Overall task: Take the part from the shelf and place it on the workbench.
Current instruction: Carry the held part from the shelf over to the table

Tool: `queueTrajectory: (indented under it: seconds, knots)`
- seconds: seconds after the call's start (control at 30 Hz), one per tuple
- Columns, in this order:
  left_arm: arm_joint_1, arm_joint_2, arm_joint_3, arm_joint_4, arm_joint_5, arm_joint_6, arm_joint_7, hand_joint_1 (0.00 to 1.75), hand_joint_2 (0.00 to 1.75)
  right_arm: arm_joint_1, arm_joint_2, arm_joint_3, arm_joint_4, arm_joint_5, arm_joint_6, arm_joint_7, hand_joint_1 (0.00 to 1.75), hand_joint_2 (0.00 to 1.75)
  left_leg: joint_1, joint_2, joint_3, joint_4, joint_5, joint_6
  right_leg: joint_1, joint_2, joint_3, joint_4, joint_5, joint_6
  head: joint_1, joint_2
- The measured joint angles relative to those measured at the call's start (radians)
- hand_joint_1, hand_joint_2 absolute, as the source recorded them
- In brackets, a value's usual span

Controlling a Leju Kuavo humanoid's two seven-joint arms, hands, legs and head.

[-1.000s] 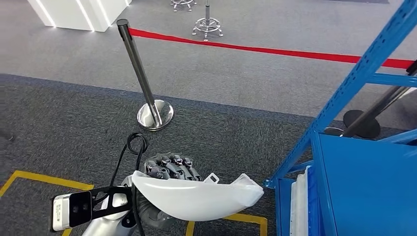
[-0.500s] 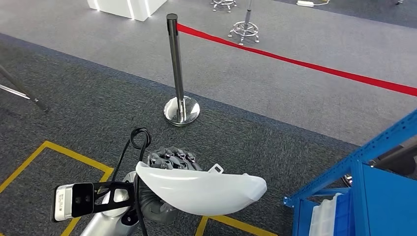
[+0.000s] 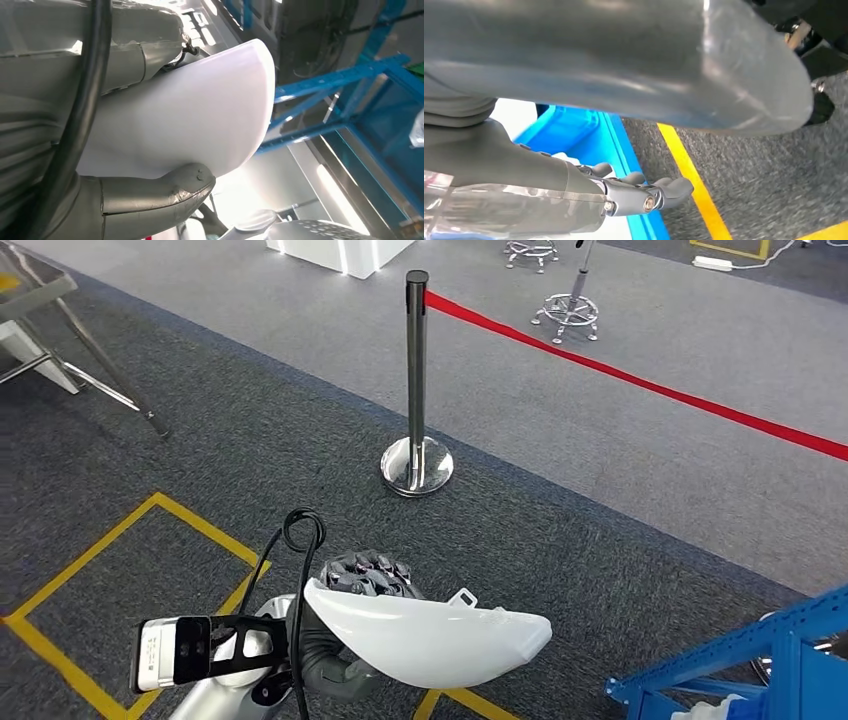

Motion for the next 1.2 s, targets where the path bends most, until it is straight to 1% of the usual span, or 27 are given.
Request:
queueTrajectory:
  seconds: [0.03,0.07,0.13,0.2,0.23,0.3,0.33,0.4,0.43,0.5,0.53,0.57,0.6,0.67,0.7,0.73,0.8,0.83,0.9,0.93,0.97,1.0,1.03,1.07,1.1,1.13,1.2]
  knots:
    - [0.001,0.003,-0.004,0.004,0.004,0.000,0.001,1.75,1.75,0.001,0.000,0.007,0.000,0.010,0.002,0.004,0.00,0.00,0.005,0.003,-0.012,0.016,0.006,-0.005,-0.001,-0.013,0.001,0.002,-0.004,0.002,0.000,0.000]
    - [0.001,0.005,-0.008,0.007,0.008,-0.001,0.004,1.75,1.75,0.001,0.000,0.017,0.000,0.023,0.003,0.011,0.00,0.00,0.008,0.009,-0.002,-0.010,0.031,-0.009,-0.002,-0.026,0.003,0.004,-0.008,0.005,0.000,0.000]
    - [-0.001,0.007,-0.014,0.013,0.019,-0.004,0.011,1.75,1.75,0.002,0.000,0.041,0.000,0.053,0.002,0.028,0.00,0.00,0.011,0.043,0.062,-0.143,0.098,-0.010,-0.004,-0.049,0.010,0.012,-0.019,0.014,-0.001,0.000]
    - [-0.004,0.008,-0.020,0.017,0.028,-0.009,0.018,1.75,1.75,0.003,-0.001,0.066,0.001,0.074,0.000,0.037,0.00,0.00,0.005,0.071,0.109,-0.236,0.127,0.000,0.000,-0.068,0.015,0.019,-0.029,0.027,0.001,0.000]
    - [-0.006,0.008,-0.024,0.019,0.031,-0.010,0.021,1.75,1.75,0.003,-0.001,0.078,0.001,0.078,-0.001,0.039,0.00,0.00,0.002,0.072,0.114,-0.246,0.125,0.008,0.001,-0.076,0.017,0.020,-0.032,0.034,0.002,0.000]
    - [-0.008,0.009,-0.029,0.023,0.033,-0.008,0.026,1.75,1.75,0.000,-0.001,0.100,0.001,0.081,-0.005,0.040,0.00,0.00,0.000,0.047,0.115,-0.249,0.127,0.023,0.000,-0.092,0.025,0.017,-0.036,0.047,0.002,0.000]
    - [-0.009,0.009,-0.032,0.024,0.032,-0.005,0.027,1.75,1.75,-0.002,0.000,0.108,0.001,0.081,-0.006,0.041,0.00,0.00,0.001,0.035,0.118,-0.254,0.128,0.030,-0.004,-0.084,0.028,0.022,-0.044,0.053,0.004,0.000]
    - [-0.015,0.009,-0.036,0.026,0.031,0.001,0.028,1.75,1.75,-0.002,0.001,0.119,0.003,0.080,-0.007,0.043,0.00,0.00,0.005,0.014,0.126,-0.264,0.134,0.043,-0.008,-0.033,0.005,0.083,-0.084,0.059,0.009,0.000]
    - [-0.016,0.009,-0.039,0.028,0.032,0.003,0.029,1.75,1.75,-0.001,0.002,0.123,0.004,0.079,-0.007,0.045,0.00,0.00,0.004,0.004,0.126,-0.265,0.134,0.048,-0.009,-0.002,-0.027,0.146,-0.116,0.059,0.012,0.000]
    - [-0.016,0.009,-0.043,0.035,0.035,0.006,0.030,1.75,1.75,0.003,0.003,0.128,0.006,0.076,-0.006,0.048,0.00,0.00,-0.001,-0.022,0.126,-0.264,0.134,0.053,-0.007,0.025,-0.102,0.277,-0.163,0.057,0.013,0.000]
    - [-0.014,0.009,-0.044,0.038,0.036,0.006,0.030,1.75,1.75,0.005,0.003,0.130,0.006,0.075,-0.005,0.049,0.00,0.00,-0.004,-0.037,0.126,-0.263,0.134,0.055,-0.006,0.029,-0.125,0.306,-0.160,0.056,0.013,0.000]
    - [-0.013,0.009,-0.045,0.041,0.037,0.006,0.031,1.75,1.75,0.008,0.003,0.132,0.006,0.074,-0.004,0.050,0.00,0.00,-0.006,-0.052,0.127,-0.261,0.133,0.055,-0.005,0.031,-0.128,0.294,-0.135,0.052,0.013,0.000]
    - [-0.013,0.009,-0.045,0.043,0.038,0.006,0.031,1.75,1.75,0.009,0.003,0.133,0.007,0.073,-0.004,0.050,0.00,0.00,-0.008,-0.067,0.128,-0.260,0.132,0.055,-0.004,0.038,-0.113,0.244,-0.095,0.048,0.013,0.000]
    - [-0.013,0.009,-0.046,0.046,0.040,0.010,0.032,1.75,1.75,0.012,0.003,0.135,0.007,0.071,-0.003,0.055,0.00,0.00,-0.009,-0.092,0.129,-0.258,0.130,0.052,-0.001,0.083,-0.061,0.105,-0.022,0.035,0.013,0.000]
    - [-0.013,0.009,-0.047,0.047,0.042,0.014,0.034,1.75,1.75,0.012,0.003,0.136,0.008,0.069,-0.002,0.058,0.00,0.00,-0.010,-0.102,0.128,-0.258,0.129,0.048,0.000,0.100,-0.042,0.057,-0.005,0.030,0.013,0.000]
    - [-0.012,0.009,-0.047,0.047,0.045,0.018,0.036,1.75,1.75,0.011,0.003,0.136,0.008,0.066,-0.001,0.061,0.00,0.00,-0.009,-0.112,0.127,-0.258,0.128,0.043,0.001,0.111,-0.031,0.032,-0.001,0.026,0.013,0.000]
    - [-0.011,0.012,-0.047,0.047,0.048,0.023,0.041,1.75,1.75,0.008,0.005,0.136,0.008,0.060,0.000,0.065,0.00,0.00,-0.007,-0.131,0.125,-0.262,0.128,0.029,0.003,0.094,-0.024,0.023,-0.003,0.020,0.014,0.000]
    - [-0.009,0.013,-0.047,0.047,0.048,0.024,0.043,1.75,1.75,0.007,0.007,0.136,0.008,0.057,0.000,0.066,0.00,0.00,-0.008,-0.122,0.124,-0.258,0.125,0.023,0.002,0.083,-0.017,0.015,-0.001,0.016,0.013,0.000]
    - [-0.009,0.017,-0.047,0.047,0.049,0.024,0.044,1.75,1.75,0.010,0.011,0.136,0.008,0.051,-0.001,0.067,0.00,0.00,-0.010,-0.066,0.104,-0.209,0.094,0.013,-0.001,0.055,-0.002,-0.003,0.002,0.005,0.010,0.000]
    - [-0.008,0.018,-0.047,0.047,0.050,0.024,0.045,1.75,1.75,0.012,0.012,0.136,0.008,0.048,-0.002,0.067,0.00,0.00,-0.009,-0.030,0.079,-0.155,0.064,0.010,0.000,0.041,0.003,-0.006,0.001,0.001,0.008,0.000]
    - [-0.007,0.020,-0.048,0.048,0.050,0.025,0.045,1.75,1.75,0.015,0.012,0.136,0.008,0.046,-0.005,0.067,0.00,0.00,-0.006,-0.010,0.045,-0.090,0.031,0.006,0.001,0.026,0.005,-0.006,-0.002,-0.002,0.006,0.000]
    - [-0.005,0.021,-0.048,0.049,0.050,0.025,0.045,1.75,1.75,0.016,0.012,0.136,0.008,0.043,-0.009,0.067,0.00,0.00,-0.001,-0.002,0.012,-0.029,0.007,0.002,0.001,0.011,0.005,-0.005,-0.005,-0.002,0.006,0.000]
    - [-0.003,0.022,-0.048,0.050,0.050,0.026,0.045,1.75,1.75,0.017,0.012,0.136,0.008,0.040,-0.014,0.066,0.00,0.00,0.003,0.002,-0.008,0.006,0.001,-0.003,0.001,-0.003,0.006,-0.003,-0.008,0.000,0.005,0.000]
    - [-0.001,0.024,-0.048,0.051,0.050,0.026,0.045,1.75,1.75,0.017,0.012,0.136,0.008,0.037,-0.018,0.066,0.00,0.00,0.006,0.006,-0.009,0.005,0.013,-0.006,0.000,-0.017,0.007,0.000,-0.011,0.002,0.005,0.000]
    - [0.000,0.024,-0.048,0.051,0.050,0.027,0.045,1.75,1.75,0.016,0.012,0.136,0.008,0.034,-0.021,0.067,0.00,0.00,0.009,0.013,0.011,-0.037,0.043,-0.009,-0.001,-0.030,0.009,0.004,-0.016,0.005,0.005,0.000]
    - [0.000,0.025,-0.048,0.051,0.050,0.027,0.045,1.75,1.75,0.015,0.012,0.136,0.008,0.032,-0.023,0.067,0.00,0.00,0.010,0.029,0.047,-0.106,0.077,-0.009,-0.002,-0.042,0.011,0.010,-0.022,0.009,0.005,0.000]
    - [-0.001,0.025,-0.048,0.051,0.050,0.027,0.045,1.75,1.75,0.014,0.009,0.135,0.008,0.029,-0.025,0.068,0.00,0.00,0.006,0.061,0.107,-0.216,0.116,-0.001,0.001,-0.062,0.016,0.020,-0.035,0.021,0.006,0.000]
